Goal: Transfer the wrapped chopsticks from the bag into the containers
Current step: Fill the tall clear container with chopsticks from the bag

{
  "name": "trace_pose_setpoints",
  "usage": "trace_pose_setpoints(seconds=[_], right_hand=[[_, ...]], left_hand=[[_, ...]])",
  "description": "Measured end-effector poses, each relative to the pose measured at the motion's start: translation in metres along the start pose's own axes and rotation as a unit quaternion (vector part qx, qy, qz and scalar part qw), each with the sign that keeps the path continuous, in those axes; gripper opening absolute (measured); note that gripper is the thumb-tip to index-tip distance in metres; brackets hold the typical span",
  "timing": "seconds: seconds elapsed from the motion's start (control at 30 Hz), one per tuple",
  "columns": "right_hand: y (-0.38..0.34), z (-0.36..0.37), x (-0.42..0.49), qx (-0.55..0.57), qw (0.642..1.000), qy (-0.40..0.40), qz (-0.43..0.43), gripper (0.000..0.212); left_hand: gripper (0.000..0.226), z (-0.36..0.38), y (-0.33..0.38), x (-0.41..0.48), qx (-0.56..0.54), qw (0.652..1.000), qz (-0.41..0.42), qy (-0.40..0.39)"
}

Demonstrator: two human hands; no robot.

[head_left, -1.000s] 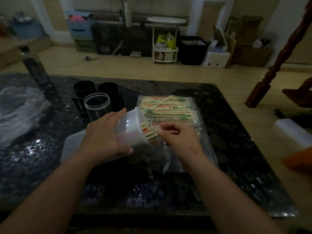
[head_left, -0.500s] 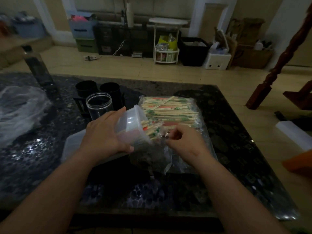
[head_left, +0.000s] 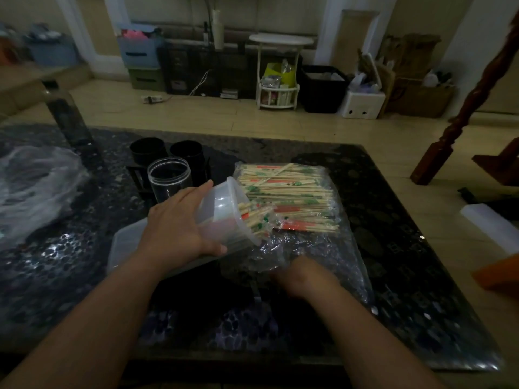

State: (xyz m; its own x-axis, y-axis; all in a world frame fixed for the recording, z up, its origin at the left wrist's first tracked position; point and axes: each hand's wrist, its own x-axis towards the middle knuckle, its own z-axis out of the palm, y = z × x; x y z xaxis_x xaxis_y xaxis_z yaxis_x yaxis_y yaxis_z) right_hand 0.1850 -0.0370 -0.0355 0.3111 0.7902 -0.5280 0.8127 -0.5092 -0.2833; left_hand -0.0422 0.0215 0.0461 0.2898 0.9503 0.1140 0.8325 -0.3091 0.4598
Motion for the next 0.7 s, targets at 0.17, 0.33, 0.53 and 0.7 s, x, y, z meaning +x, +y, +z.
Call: trace_pose_setpoints(seconds=[0.17, 0.33, 0.53, 0.7], right_hand=[[-0.018, 0.008, 0.003, 0.314, 0.948, 0.037, -0.043, 0.057], [-0.028, 0.009, 0.007, 0.326, 0.915, 0.166, -0.169, 0.025], [-0.034, -0.016, 0.018, 0.026, 0.977, 0.162, -0.133, 0.052], [-0.035, -0.037, 0.041, 0.014, 0.992, 0.106, -0.072, 0.035]], left_hand=[[0.130, -0.001, -0.003, 0.002, 0.000, 1.000, 0.000, -0.010], [0.130, -0.001, -0.004, 0.005, -0.011, 1.000, -0.005, -0.007], [0.130, -0.001, -0.008, 0.007, -0.012, 1.000, -0.010, 0.000], [0.131, 0.001, -0.009, 0.008, -0.017, 1.000, -0.015, -0.004]])
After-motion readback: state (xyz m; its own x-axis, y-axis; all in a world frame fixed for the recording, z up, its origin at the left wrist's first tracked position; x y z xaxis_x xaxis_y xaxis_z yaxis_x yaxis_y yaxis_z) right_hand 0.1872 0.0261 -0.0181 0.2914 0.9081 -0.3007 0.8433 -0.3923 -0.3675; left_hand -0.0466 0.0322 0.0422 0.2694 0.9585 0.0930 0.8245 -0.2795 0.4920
